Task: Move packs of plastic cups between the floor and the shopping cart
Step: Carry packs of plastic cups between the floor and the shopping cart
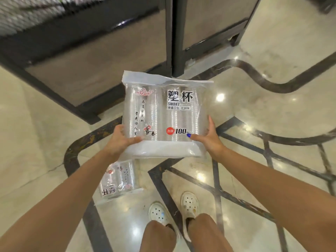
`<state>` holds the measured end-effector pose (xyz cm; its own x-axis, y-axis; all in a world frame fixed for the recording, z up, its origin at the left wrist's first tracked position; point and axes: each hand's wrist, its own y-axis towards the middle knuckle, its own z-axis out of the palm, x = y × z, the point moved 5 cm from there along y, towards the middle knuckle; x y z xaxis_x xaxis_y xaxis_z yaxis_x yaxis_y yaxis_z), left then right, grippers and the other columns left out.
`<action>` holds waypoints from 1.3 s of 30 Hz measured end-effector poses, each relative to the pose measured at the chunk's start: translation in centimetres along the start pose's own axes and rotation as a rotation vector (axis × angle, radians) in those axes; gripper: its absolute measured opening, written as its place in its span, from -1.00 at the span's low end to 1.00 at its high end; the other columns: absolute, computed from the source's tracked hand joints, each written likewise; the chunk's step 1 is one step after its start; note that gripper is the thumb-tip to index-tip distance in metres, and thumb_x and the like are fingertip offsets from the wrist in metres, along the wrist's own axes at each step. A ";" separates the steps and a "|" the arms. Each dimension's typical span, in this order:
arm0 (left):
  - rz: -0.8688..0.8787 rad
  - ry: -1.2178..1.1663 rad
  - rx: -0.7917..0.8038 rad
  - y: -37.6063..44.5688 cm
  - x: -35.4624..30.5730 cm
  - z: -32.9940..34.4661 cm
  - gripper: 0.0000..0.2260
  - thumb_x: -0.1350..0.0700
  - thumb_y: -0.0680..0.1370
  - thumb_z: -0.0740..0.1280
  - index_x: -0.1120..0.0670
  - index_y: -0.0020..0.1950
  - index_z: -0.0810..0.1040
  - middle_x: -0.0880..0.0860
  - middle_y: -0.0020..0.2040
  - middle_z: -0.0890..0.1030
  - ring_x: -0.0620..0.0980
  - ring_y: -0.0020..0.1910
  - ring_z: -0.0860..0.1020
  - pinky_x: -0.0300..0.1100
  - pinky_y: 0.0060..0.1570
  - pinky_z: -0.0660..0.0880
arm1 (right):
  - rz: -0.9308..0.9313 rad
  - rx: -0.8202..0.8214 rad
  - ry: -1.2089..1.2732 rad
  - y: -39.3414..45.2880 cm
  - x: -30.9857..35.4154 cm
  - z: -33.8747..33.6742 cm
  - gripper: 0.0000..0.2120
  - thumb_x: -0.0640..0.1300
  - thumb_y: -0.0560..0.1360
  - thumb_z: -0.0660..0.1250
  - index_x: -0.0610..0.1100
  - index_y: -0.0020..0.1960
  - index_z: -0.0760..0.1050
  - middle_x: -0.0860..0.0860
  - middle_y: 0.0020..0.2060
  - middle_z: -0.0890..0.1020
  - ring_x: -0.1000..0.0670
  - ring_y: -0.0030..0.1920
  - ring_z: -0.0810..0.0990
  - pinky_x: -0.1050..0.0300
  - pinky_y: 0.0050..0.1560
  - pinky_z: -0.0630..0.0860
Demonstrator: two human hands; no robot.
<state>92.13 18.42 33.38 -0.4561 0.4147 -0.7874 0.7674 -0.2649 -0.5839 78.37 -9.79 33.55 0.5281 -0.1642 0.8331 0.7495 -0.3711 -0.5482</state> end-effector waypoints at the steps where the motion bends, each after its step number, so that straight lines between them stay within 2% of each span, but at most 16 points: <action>1: 0.024 -0.008 0.004 -2.4 -3.1 0.3 -0.28 0.20 0.36 0.57 0.16 0.38 0.23 0.05 0.09 0.51 -0.01 0.00 0.56 -0.17 -0.09 0.57 | -0.010 -0.012 0.016 -2.4 2.8 -1.3 0.09 -0.19 0.38 0.55 0.12 0.59 -0.15 -0.05 0.57 0.08 -0.08 0.55 0.10 -0.03 0.43 0.18; 3: 0.065 0.005 0.048 -6.9 -9.0 1.1 -0.26 0.16 0.31 0.58 0.16 0.37 0.25 0.06 0.09 0.56 -0.03 -0.04 0.60 -0.25 -0.19 0.56 | -0.036 -0.046 0.055 -7.2 7.9 -3.9 0.09 -0.20 0.38 0.55 0.13 0.59 -0.14 -0.06 0.57 0.09 -0.09 0.54 0.11 -0.06 0.43 0.18; 6: 0.122 0.073 0.139 -12.8 -16.9 2.1 -0.07 -0.01 0.12 0.67 0.15 0.37 0.31 0.10 0.16 0.61 0.02 0.04 0.64 -0.14 -0.06 0.58 | -0.055 -0.088 0.077 -13.4 14.3 -7.5 0.10 -0.11 0.32 0.59 0.15 0.57 -0.10 -0.09 0.54 0.16 -0.12 0.51 0.19 -0.15 0.47 0.21; 8: 0.173 0.129 0.183 -15.4 -21.2 2.9 -0.03 -0.09 0.08 0.67 0.15 0.37 0.33 0.11 0.18 0.62 0.02 0.08 0.64 -0.07 0.02 0.59 | -0.072 -0.098 0.093 -17.3 17.6 -9.9 0.16 0.04 0.19 0.63 0.18 0.54 -0.06 -0.09 0.49 0.28 -0.14 0.43 0.35 -0.22 0.40 0.35; 10: 0.229 0.176 0.235 -17.6 -25.1 4.5 -0.10 -0.10 0.14 0.67 0.14 0.35 0.35 0.07 0.17 0.62 0.01 0.09 0.64 0.00 0.09 0.58 | -0.134 -0.114 0.111 -20.7 20.0 -12.4 0.10 0.00 0.25 0.62 0.12 0.55 -0.04 -0.08 0.44 0.36 -0.13 0.32 0.47 -0.21 0.33 0.44; 12: 0.303 0.186 0.266 -20.2 -28.4 7.0 -0.24 0.02 0.25 0.65 0.13 0.31 0.34 0.05 0.15 0.61 0.00 0.07 0.63 -0.05 0.05 0.58 | -0.212 -0.156 0.136 -24.3 21.6 -15.2 0.00 -0.08 0.36 0.57 0.08 0.56 -0.02 -0.03 0.42 0.37 -0.09 0.31 0.48 -0.17 0.33 0.45; 15: 0.356 0.122 0.339 -23.8 -31.9 11.3 -0.36 0.14 0.36 0.58 0.13 0.33 0.32 0.06 0.14 0.59 0.02 0.06 0.63 -0.15 -0.14 0.59 | -0.316 -0.252 0.182 -30.3 22.9 -19.2 0.06 0.11 0.24 0.61 0.18 0.54 0.03 0.04 0.43 0.36 -0.07 0.34 0.47 -0.16 0.33 0.45; 17: 0.358 0.100 0.450 -26.0 -33.4 14.4 -0.36 0.09 0.36 0.57 0.18 0.34 0.37 0.16 0.19 0.60 0.15 0.10 0.63 -0.06 -0.13 0.60 | -0.368 -0.325 0.218 -34.6 22.7 -22.0 0.03 0.09 0.25 0.61 0.20 0.52 0.07 0.04 0.41 0.38 -0.08 0.31 0.49 -0.17 0.30 0.49; 19: 0.361 0.115 0.575 -28.7 -34.4 17.7 -0.38 0.05 0.36 0.53 0.20 0.35 0.41 0.21 0.22 0.59 0.23 0.14 0.61 0.06 0.01 0.59 | -0.404 -0.373 0.264 -39.0 21.6 -24.8 -0.02 0.00 0.28 0.61 0.17 0.52 0.10 0.02 0.36 0.43 -0.07 0.25 0.55 -0.16 0.25 0.53; 22: 0.361 0.151 0.730 -33.2 -35.3 23.8 -0.33 0.05 0.35 0.55 0.19 0.38 0.39 0.19 0.24 0.59 0.23 0.18 0.59 0.15 0.14 0.54 | -0.388 -0.492 0.350 -45.7 18.4 -29.0 0.08 0.01 0.16 0.63 0.14 0.52 0.11 -0.02 0.28 0.52 -0.10 0.16 0.63 -0.16 0.18 0.58; 26: 0.371 0.189 0.863 -40.2 -35.3 33.9 -0.32 0.10 0.35 0.57 0.15 0.39 0.36 0.17 0.22 0.60 0.20 0.12 0.62 0.04 -0.08 0.62 | -0.371 -0.698 0.439 -54.8 13.7 -34.7 0.04 0.11 0.07 0.66 0.09 0.40 0.16 0.00 0.24 0.53 -0.03 0.11 0.64 -0.07 0.13 0.59; 28: 0.394 0.206 0.912 -44.2 -35.1 39.5 -0.25 0.08 0.30 0.58 0.12 0.41 0.33 0.16 0.18 0.61 0.17 0.06 0.64 0.04 -0.09 0.61 | -0.371 -0.795 0.429 -59.6 11.4 -38.0 0.07 0.15 0.07 0.67 0.00 0.42 0.18 0.08 0.29 0.46 0.06 0.19 0.56 0.04 0.20 0.53; 31: 0.393 0.215 1.024 -51.5 -33.5 48.7 -0.48 0.18 0.45 0.46 0.11 0.35 0.35 0.17 0.09 0.61 0.10 -0.17 0.64 -0.03 -0.26 0.59 | -0.392 -0.975 0.401 -67.4 7.1 -44.1 0.23 0.28 0.02 0.63 -0.05 0.52 0.12 0.07 0.40 0.35 0.04 0.39 0.38 -0.04 0.44 0.33; 33: 0.375 0.219 1.103 -55.3 -32.4 53.4 -0.50 0.17 0.45 0.45 0.07 0.34 0.36 0.16 0.14 0.61 0.15 -0.08 0.65 0.08 -0.16 0.60 | -0.385 -1.031 0.369 -71.7 5.2 -46.9 0.15 0.26 0.08 0.62 -0.01 0.50 0.12 0.01 0.40 0.41 0.00 0.34 0.46 -0.05 0.39 0.39; 36: 0.389 0.246 1.282 -63.4 -30.0 62.6 -0.25 0.06 0.27 0.61 0.05 0.38 0.36 0.18 0.24 0.58 0.26 0.13 0.60 0.31 0.08 0.51 | -0.366 -1.206 0.377 -80.7 0.5 -52.3 -0.03 0.13 0.26 0.60 0.02 0.49 0.14 0.02 0.32 0.49 -0.02 0.21 0.56 -0.05 0.29 0.49; 39: 0.414 0.293 1.389 -71.9 -26.9 71.0 -0.24 0.11 0.26 0.60 0.12 0.39 0.36 0.23 0.24 0.56 0.29 0.15 0.57 0.36 0.12 0.47 | -0.356 -1.393 0.382 -89.3 -4.5 -56.6 0.07 0.27 0.16 0.58 0.06 0.52 0.14 0.08 0.34 0.47 -0.01 0.26 0.53 -0.05 0.30 0.47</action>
<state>17.28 -35.49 82.53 -0.0828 0.2159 -0.9729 -0.2966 -0.9373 -0.1828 -13.54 -27.61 82.85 0.1040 -0.0214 0.9943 -0.2776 -0.9606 0.0083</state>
